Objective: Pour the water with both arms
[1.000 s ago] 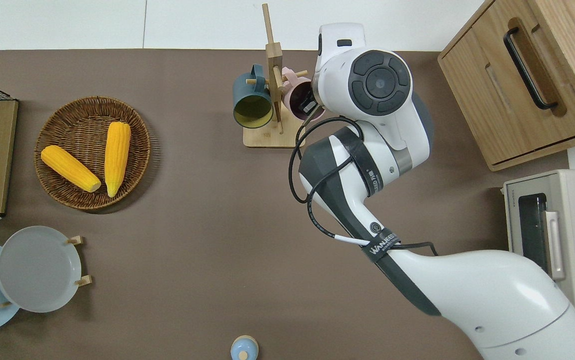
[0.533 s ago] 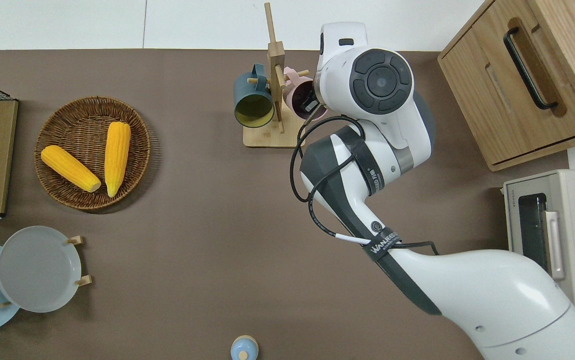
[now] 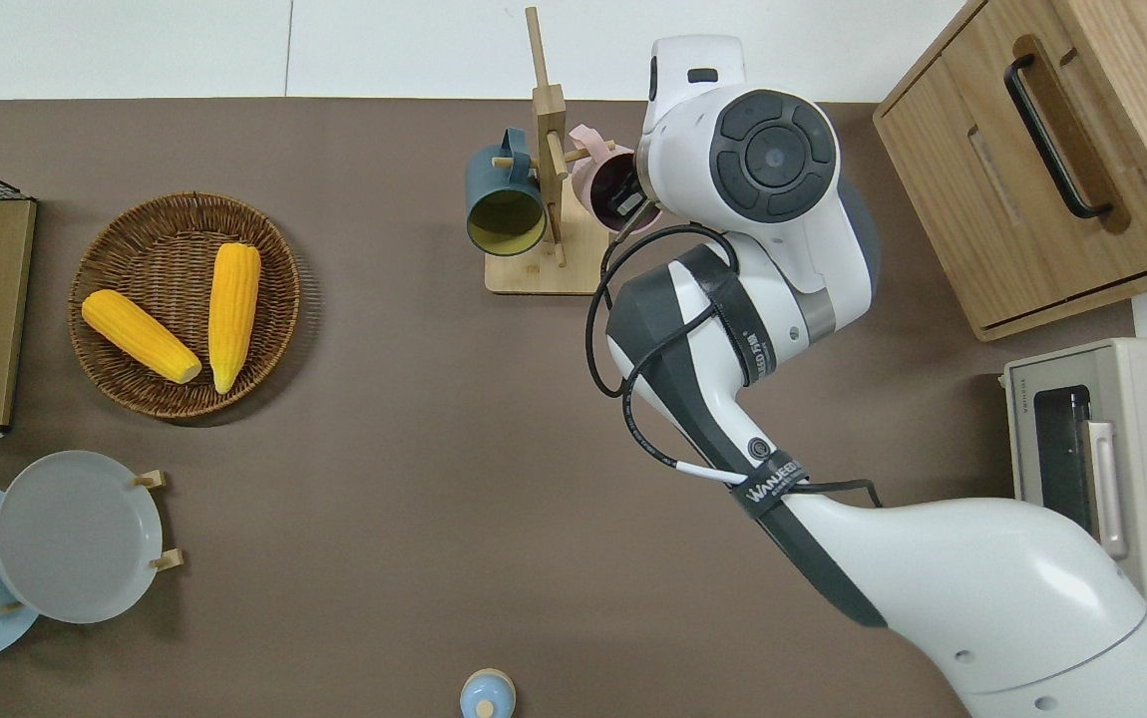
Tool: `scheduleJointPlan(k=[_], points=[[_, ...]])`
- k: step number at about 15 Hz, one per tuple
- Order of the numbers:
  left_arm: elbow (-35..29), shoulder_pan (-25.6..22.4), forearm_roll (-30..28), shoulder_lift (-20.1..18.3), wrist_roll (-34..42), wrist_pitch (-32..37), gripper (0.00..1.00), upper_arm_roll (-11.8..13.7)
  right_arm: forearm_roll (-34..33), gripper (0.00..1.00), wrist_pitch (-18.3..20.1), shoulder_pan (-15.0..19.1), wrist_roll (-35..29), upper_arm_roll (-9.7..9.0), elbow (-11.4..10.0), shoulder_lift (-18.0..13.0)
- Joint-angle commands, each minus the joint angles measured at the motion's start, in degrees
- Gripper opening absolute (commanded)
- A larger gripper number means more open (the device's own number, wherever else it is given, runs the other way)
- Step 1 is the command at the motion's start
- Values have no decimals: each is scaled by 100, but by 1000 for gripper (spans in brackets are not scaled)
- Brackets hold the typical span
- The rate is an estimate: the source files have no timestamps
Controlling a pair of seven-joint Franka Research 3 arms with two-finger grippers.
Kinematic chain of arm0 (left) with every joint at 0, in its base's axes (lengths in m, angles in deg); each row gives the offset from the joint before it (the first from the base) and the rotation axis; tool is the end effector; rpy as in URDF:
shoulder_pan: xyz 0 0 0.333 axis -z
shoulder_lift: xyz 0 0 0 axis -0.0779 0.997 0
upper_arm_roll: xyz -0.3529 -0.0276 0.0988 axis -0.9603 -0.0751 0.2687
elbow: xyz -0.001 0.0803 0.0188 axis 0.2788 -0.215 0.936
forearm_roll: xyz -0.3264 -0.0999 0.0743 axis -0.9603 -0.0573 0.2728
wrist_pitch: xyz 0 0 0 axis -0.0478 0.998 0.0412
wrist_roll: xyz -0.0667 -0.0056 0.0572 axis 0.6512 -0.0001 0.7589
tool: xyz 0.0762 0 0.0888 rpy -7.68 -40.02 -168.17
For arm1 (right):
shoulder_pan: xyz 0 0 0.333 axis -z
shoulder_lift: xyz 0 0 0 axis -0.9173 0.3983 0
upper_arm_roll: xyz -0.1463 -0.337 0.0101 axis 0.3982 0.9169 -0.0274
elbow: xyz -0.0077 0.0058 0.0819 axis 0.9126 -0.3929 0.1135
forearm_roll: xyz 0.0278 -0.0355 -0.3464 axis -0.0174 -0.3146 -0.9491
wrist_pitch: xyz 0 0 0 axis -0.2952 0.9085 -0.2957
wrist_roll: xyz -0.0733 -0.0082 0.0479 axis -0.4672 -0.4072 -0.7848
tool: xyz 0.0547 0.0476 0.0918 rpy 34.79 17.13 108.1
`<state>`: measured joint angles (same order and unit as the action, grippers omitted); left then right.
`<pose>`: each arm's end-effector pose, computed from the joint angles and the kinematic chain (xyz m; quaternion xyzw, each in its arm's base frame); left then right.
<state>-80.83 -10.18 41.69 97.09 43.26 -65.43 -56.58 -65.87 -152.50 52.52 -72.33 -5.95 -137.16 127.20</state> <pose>0.6107 0.3340 0.5849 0.9461 0.0016 0.3233 0.0177 0.7185 0.2744 0.5141 0.8972 0.3851 0.2074 0.0607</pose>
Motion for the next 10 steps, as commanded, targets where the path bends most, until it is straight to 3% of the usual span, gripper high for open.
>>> scheduleJointPlan(k=[1, 10], points=[[146, 41, 311, -246, -445, 273, 0, 18, 98, 14, 96, 12, -7, 43, 64, -71], [163, 242, 1155, -773, -1438, 818, 0, -34, 230, 14, 228, 214, 248, 25, 56, -203]])
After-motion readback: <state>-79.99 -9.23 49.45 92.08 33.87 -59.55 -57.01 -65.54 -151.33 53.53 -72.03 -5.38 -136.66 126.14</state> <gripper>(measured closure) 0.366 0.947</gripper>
